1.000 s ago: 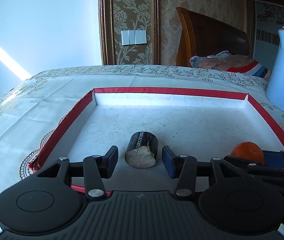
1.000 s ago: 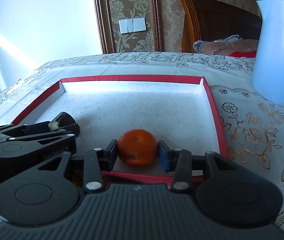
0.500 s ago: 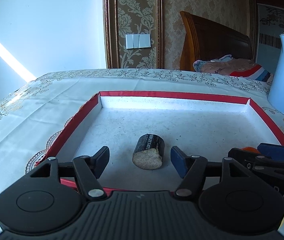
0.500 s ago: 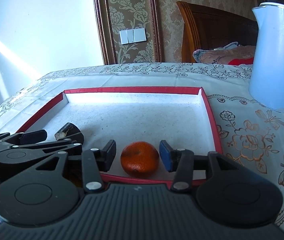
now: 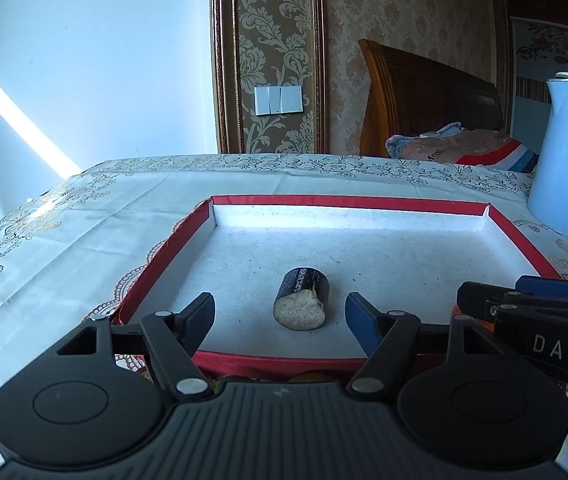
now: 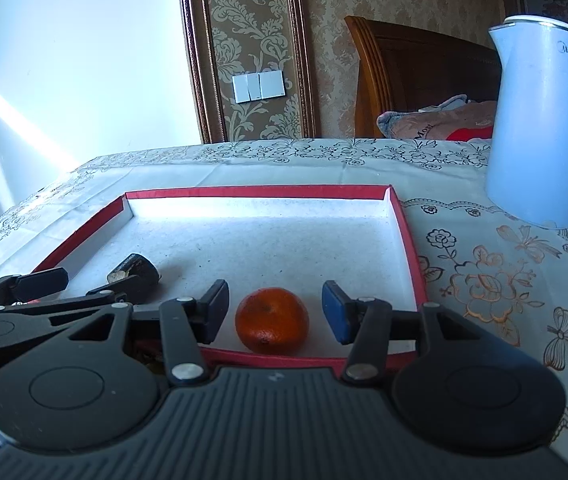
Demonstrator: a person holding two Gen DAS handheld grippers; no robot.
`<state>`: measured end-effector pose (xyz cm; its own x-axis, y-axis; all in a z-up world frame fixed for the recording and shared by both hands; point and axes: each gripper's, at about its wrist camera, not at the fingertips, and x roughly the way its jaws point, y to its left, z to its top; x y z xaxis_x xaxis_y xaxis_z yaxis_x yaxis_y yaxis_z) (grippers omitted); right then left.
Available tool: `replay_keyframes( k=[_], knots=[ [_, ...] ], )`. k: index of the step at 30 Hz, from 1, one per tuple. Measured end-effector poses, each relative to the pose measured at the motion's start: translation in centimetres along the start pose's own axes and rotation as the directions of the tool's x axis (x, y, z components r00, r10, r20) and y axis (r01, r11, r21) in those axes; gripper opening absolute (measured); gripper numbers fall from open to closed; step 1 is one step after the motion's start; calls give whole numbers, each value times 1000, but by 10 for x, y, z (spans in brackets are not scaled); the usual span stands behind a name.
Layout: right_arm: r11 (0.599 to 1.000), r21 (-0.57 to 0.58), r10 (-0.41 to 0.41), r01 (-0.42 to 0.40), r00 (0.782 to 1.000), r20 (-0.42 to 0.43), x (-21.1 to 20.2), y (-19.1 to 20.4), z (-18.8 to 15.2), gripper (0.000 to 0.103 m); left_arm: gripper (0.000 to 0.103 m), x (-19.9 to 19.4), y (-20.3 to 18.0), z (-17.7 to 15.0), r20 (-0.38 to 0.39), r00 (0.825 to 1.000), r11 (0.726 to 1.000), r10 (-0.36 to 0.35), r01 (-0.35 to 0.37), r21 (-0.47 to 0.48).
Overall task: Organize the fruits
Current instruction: 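Open left gripper releasing yam piece while right gripper releases tangerine in tray, then withdraw both grippers from the tray back toward the fruit row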
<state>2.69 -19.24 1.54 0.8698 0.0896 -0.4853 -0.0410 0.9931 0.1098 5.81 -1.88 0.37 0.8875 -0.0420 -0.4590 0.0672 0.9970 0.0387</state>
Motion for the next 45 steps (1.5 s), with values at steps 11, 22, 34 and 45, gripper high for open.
replay_keyframes(
  k=[11, 22, 34, 45],
  knots=[
    [1000, 12, -15, 14, 999, 44, -17, -4, -6, 59, 80, -31, 23, -10, 52, 999, 997, 6, -2, -79],
    [999, 52, -17, 13, 997, 80, -42, -19, -14, 59, 80, -49, 48, -17, 52, 998, 989, -40, 47, -142],
    [991, 58, 106, -117, 981, 164, -89, -38, -41, 64, 83, -63, 98, -25, 84, 996, 937, 21, 10, -350],
    [991, 45, 123, -127, 989, 83, -107, -42, -58, 64, 83, -59, 104, -27, 67, 998, 926, 15, 11, -376]
  ],
)
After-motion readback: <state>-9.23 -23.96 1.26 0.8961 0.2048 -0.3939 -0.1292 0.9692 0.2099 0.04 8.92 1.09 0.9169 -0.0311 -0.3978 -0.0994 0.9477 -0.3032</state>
